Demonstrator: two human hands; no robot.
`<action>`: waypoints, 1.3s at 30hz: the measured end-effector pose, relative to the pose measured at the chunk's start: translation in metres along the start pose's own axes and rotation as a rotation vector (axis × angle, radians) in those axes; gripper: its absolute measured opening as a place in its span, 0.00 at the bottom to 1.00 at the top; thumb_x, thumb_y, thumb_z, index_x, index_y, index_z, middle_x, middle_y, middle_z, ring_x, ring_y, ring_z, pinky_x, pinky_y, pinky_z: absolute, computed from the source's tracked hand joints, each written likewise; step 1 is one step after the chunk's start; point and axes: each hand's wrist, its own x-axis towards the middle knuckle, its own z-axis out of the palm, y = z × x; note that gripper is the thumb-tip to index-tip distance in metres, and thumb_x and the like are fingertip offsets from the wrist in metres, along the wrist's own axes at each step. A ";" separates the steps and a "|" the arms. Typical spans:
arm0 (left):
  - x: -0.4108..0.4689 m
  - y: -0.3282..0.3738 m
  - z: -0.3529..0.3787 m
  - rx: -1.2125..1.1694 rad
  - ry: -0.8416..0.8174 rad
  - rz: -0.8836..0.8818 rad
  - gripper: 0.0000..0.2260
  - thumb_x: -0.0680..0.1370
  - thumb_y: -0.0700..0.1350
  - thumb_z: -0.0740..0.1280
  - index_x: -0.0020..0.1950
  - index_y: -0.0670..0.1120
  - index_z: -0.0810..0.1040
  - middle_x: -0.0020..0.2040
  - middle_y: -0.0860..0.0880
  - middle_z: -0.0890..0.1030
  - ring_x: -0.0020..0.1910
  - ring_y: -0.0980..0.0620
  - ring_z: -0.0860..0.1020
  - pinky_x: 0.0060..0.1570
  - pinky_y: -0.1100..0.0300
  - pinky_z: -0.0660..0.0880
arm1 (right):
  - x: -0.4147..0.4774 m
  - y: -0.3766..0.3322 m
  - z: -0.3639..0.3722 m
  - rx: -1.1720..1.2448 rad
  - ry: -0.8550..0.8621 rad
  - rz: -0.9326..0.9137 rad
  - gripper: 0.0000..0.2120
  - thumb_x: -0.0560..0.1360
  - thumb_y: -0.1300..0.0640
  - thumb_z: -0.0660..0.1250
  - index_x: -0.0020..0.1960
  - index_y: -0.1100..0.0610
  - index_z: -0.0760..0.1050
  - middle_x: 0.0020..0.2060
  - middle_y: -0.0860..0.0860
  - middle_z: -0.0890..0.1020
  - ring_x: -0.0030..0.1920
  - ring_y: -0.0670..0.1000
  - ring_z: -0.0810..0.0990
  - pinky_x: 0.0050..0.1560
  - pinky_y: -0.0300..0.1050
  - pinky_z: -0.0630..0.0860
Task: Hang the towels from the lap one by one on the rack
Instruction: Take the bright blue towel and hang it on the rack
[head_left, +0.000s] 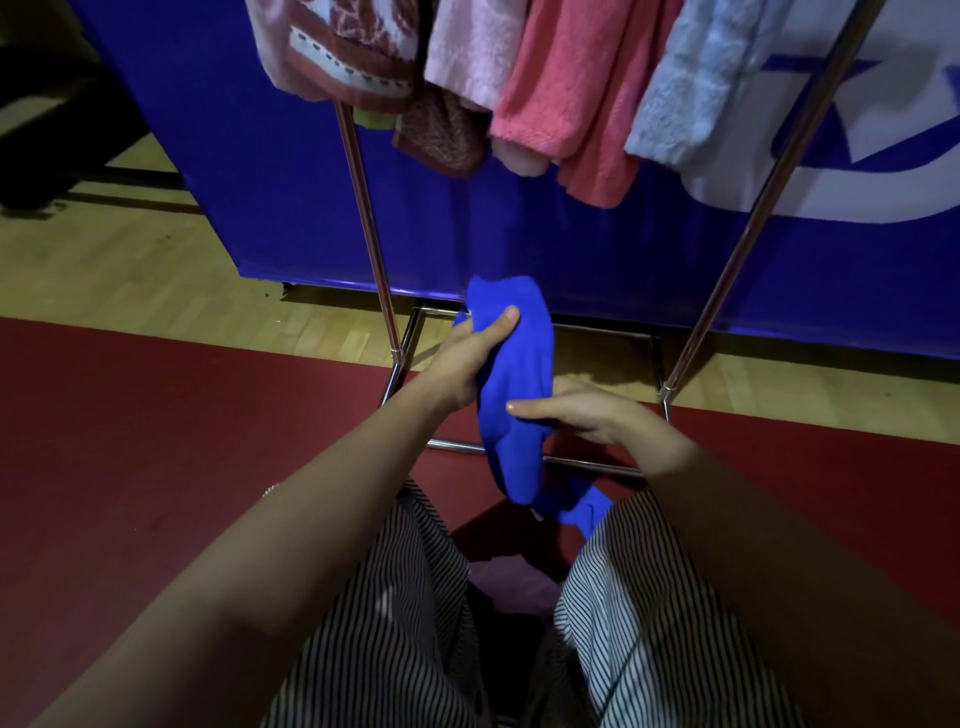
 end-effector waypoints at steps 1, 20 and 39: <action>0.000 0.002 0.002 -0.066 0.055 0.010 0.05 0.78 0.44 0.64 0.49 0.44 0.78 0.40 0.50 0.84 0.41 0.52 0.82 0.41 0.60 0.81 | 0.001 -0.002 0.001 0.048 0.062 -0.026 0.13 0.74 0.59 0.68 0.58 0.57 0.75 0.48 0.49 0.82 0.48 0.48 0.81 0.52 0.43 0.76; -0.015 0.029 0.009 0.575 0.074 0.167 0.18 0.79 0.53 0.61 0.67 0.49 0.71 0.67 0.51 0.71 0.70 0.50 0.67 0.71 0.52 0.62 | -0.038 -0.035 -0.013 0.036 0.108 -0.132 0.05 0.76 0.61 0.64 0.43 0.58 0.77 0.32 0.47 0.80 0.31 0.41 0.77 0.34 0.33 0.72; -0.062 0.150 0.133 0.443 -0.402 0.273 0.13 0.81 0.48 0.58 0.43 0.46 0.78 0.37 0.51 0.83 0.36 0.57 0.80 0.42 0.64 0.77 | -0.153 -0.159 -0.068 0.520 0.048 -0.323 0.32 0.48 0.53 0.84 0.50 0.61 0.82 0.48 0.58 0.84 0.46 0.54 0.85 0.44 0.48 0.82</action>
